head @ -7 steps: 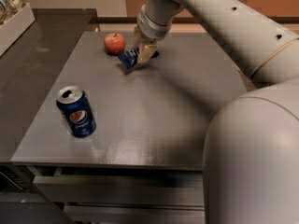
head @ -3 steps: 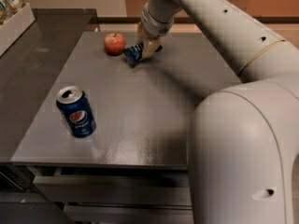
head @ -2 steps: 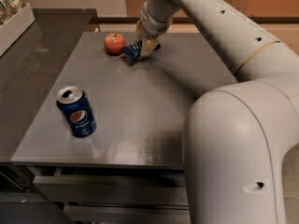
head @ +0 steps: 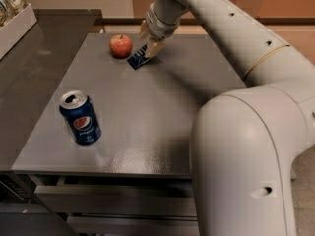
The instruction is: Move rxbar blueberry near apple
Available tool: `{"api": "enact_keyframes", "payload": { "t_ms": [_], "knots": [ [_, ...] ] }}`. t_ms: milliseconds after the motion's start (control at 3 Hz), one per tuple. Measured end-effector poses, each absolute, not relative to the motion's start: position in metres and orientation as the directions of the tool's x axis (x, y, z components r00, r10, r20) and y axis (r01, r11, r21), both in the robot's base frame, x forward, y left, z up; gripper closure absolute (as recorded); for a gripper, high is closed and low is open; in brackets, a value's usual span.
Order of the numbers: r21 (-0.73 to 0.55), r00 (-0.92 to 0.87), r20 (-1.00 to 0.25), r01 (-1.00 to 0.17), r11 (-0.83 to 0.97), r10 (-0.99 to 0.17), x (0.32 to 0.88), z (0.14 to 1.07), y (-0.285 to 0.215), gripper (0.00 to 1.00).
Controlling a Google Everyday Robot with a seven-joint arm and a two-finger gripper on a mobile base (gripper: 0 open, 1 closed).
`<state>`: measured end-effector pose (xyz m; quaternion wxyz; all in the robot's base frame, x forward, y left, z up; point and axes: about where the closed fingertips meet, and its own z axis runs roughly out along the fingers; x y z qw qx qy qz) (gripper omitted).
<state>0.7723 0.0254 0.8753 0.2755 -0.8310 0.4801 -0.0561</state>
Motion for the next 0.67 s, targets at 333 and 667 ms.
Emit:
{"api": "enact_keyframes", "payload": {
  "t_ms": [333,667],
  "knots": [
    [-0.508,0.534,-0.173,-0.768,-0.39,-0.828,0.7724,0.8722,0.0271,0.0],
    [-0.508,0.534,-0.173,-0.768,-0.39,-0.828,0.7724,0.8721,0.0272,0.0]
  ]
}}
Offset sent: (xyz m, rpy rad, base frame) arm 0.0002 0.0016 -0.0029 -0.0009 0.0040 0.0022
